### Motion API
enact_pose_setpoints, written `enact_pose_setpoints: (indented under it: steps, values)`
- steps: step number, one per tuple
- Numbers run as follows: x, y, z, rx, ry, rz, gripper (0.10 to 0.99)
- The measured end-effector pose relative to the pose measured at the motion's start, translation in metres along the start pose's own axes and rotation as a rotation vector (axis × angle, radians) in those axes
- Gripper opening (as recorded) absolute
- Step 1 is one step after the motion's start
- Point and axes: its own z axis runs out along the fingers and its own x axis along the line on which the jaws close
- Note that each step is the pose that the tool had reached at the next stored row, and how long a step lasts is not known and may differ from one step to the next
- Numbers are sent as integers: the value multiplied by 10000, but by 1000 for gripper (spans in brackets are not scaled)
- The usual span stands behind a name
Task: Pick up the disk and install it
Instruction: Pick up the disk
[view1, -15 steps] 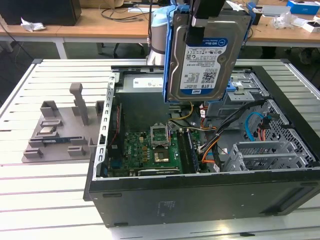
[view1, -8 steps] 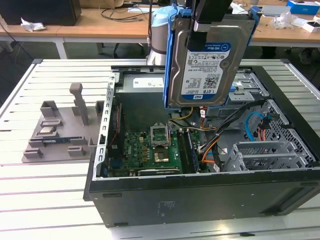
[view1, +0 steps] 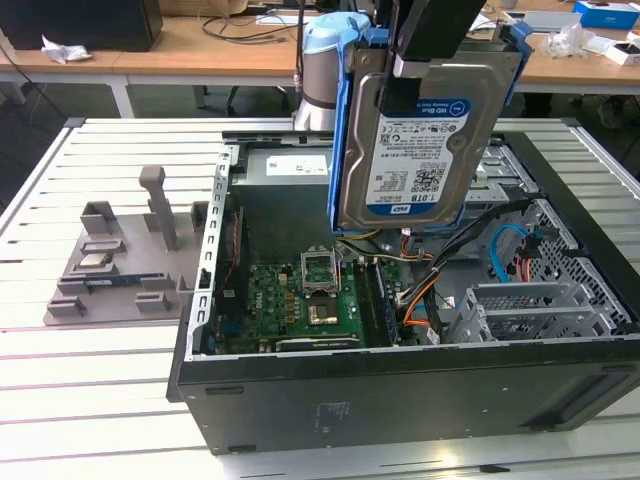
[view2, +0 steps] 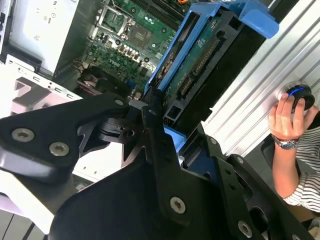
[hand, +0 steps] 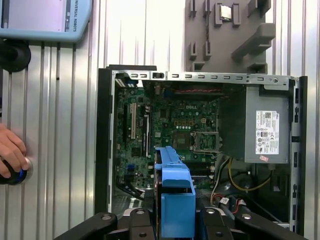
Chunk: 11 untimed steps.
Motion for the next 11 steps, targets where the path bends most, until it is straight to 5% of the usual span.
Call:
enact_pose_setpoints:
  steps: [5, 8, 9, 11]
  values:
    - [137, 3, 2, 1, -7, 0, 369]
    - [236, 5, 2, 5, -209, -6, 369]
    - [276, 6, 2, 8, -362, -8, 369]
    - [294, 8, 5, 11, -398, 98, 369]
